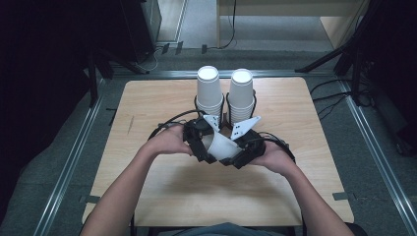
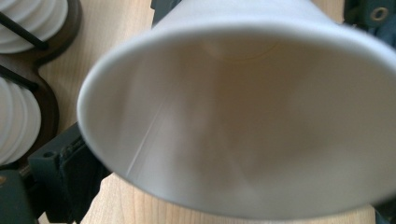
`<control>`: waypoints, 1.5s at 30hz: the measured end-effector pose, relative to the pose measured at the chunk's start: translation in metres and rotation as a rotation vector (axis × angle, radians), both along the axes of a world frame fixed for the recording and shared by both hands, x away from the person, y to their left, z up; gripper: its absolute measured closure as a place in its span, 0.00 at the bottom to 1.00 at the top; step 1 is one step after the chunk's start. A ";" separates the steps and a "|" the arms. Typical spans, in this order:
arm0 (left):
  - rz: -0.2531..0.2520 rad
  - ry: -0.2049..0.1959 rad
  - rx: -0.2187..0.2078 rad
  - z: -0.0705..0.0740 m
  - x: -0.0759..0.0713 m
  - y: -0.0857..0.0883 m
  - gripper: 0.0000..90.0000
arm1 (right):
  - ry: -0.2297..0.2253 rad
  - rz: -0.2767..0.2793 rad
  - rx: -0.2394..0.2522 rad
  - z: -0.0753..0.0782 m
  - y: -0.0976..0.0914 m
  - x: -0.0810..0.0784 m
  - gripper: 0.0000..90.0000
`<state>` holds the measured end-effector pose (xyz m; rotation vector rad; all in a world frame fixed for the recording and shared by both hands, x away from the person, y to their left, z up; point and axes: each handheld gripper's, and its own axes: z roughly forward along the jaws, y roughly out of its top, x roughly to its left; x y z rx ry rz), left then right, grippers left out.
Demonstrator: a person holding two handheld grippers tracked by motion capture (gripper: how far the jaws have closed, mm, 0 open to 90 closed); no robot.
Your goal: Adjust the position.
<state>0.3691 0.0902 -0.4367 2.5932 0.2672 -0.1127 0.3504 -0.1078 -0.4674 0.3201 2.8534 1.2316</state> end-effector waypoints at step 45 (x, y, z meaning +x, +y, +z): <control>0.149 0.089 -0.327 -0.002 -0.009 0.021 0.11 | 0.020 0.024 0.093 0.007 -0.006 -0.003 0.21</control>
